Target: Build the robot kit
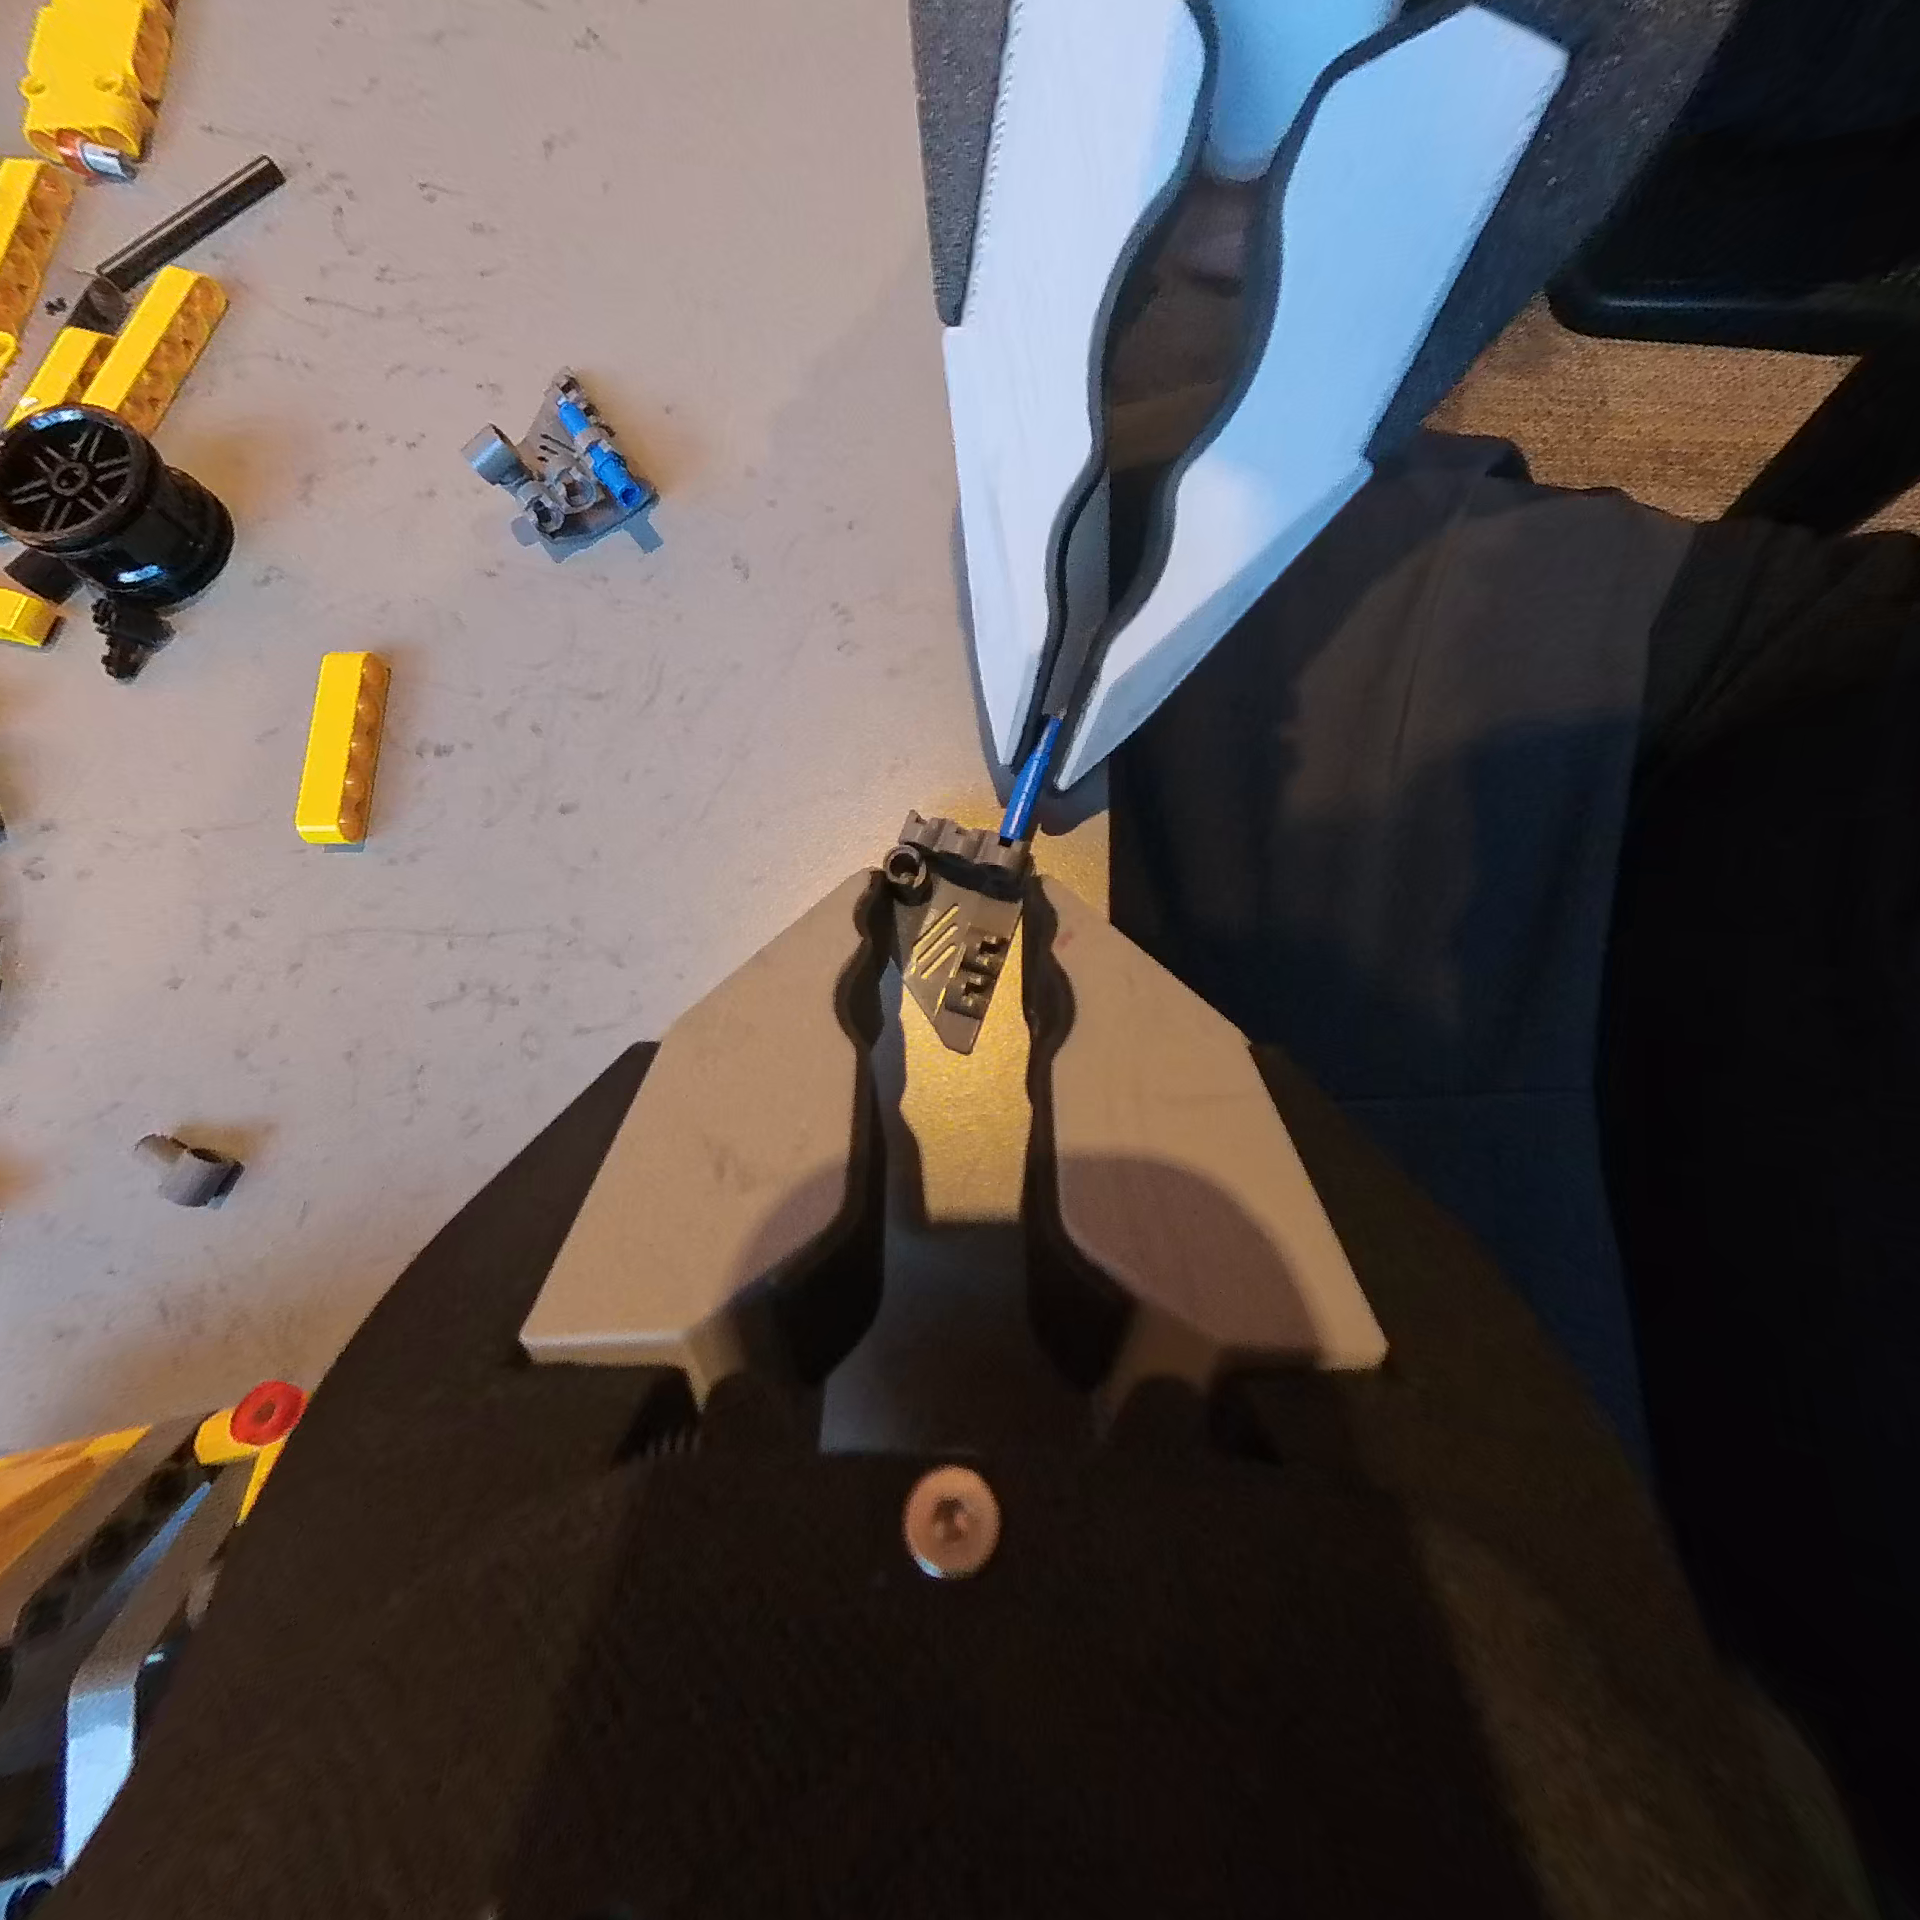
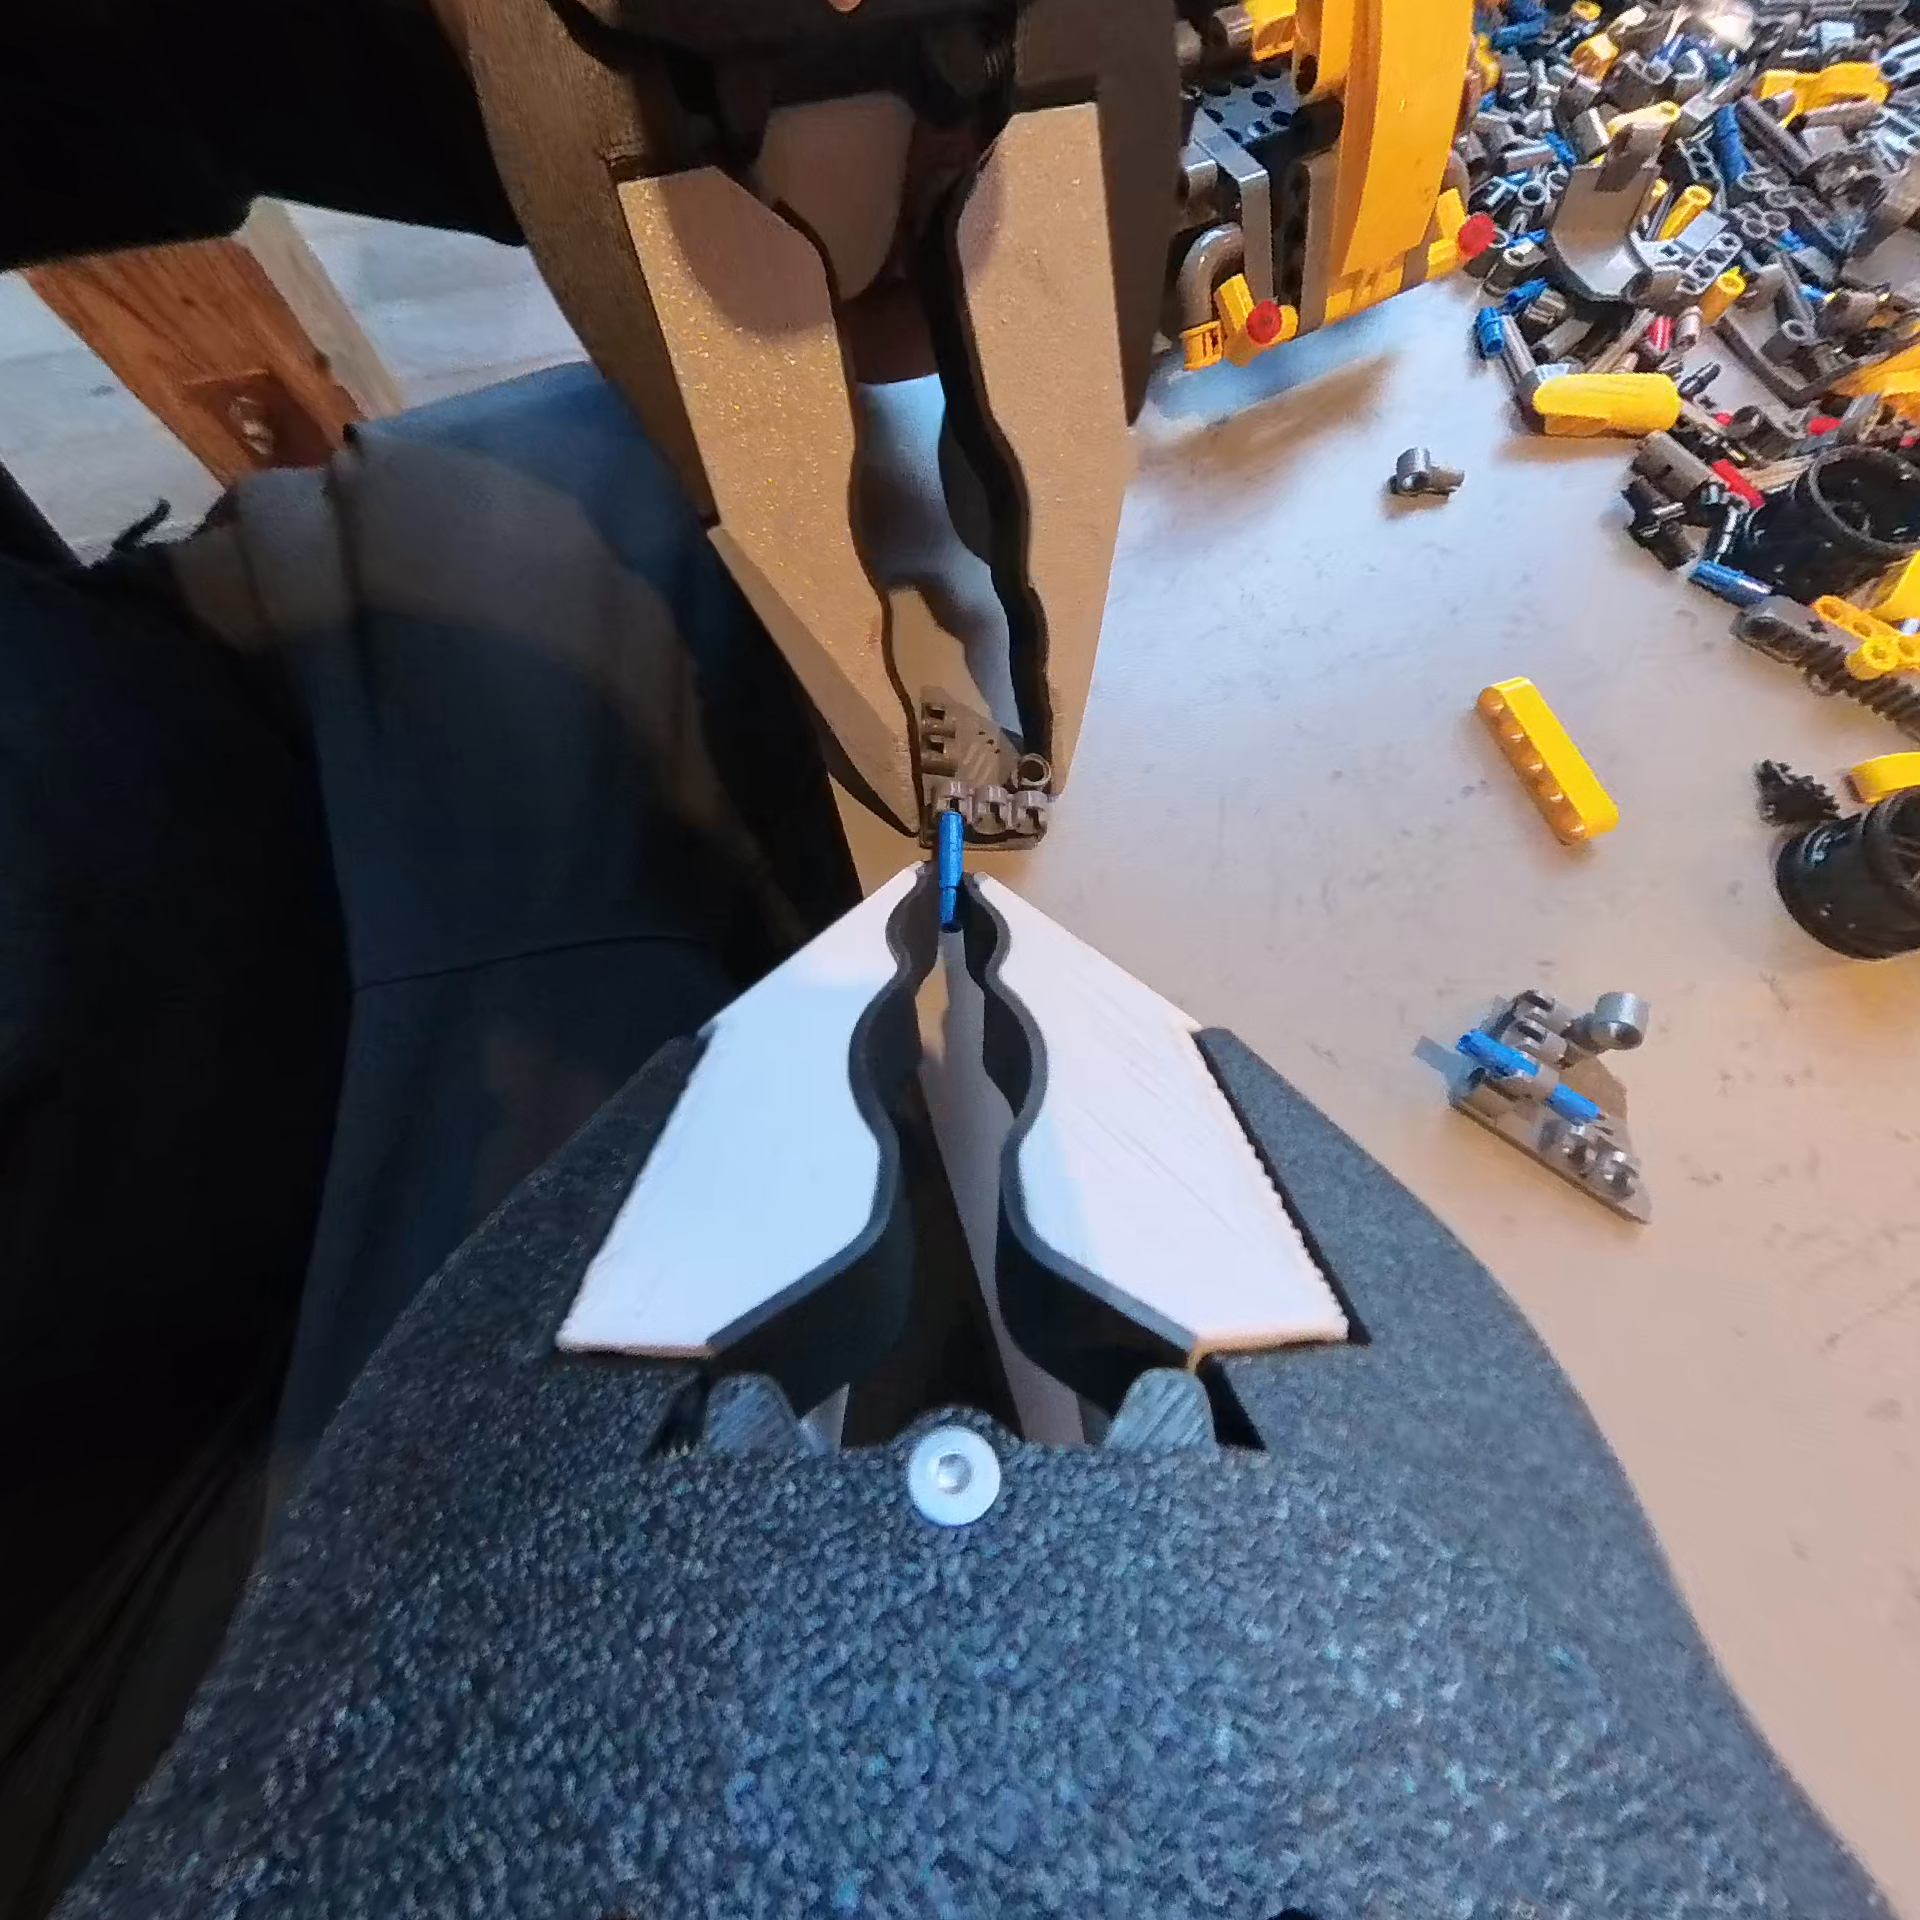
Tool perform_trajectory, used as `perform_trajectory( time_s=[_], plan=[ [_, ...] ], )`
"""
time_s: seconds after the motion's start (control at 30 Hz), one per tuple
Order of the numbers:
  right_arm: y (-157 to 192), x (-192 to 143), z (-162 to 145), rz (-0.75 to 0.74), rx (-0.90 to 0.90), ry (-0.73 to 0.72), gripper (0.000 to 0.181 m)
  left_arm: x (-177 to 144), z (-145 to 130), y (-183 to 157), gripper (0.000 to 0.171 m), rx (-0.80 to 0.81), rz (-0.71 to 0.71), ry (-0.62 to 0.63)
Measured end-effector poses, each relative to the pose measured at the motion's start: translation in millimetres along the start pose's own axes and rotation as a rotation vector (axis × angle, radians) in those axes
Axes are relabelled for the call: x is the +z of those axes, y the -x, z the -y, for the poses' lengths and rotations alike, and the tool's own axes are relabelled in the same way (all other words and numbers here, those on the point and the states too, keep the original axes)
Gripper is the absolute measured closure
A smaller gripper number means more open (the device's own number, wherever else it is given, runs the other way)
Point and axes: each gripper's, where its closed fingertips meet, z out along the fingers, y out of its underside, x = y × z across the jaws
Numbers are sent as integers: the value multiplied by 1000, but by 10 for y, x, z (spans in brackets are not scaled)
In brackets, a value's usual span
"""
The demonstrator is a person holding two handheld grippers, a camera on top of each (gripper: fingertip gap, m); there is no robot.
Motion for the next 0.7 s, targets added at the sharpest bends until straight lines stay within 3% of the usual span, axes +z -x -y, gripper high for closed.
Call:
perform_trajectory(
  time_s=[0.17,0.7],
  plan=[
    [-1,2,-11,44,78,-43,178,2,1,1,148,-2,0,-13],
    [-11,46,-34,56,87,-38,178,-12,-10,22,148,-1,21,0]
  ],
)
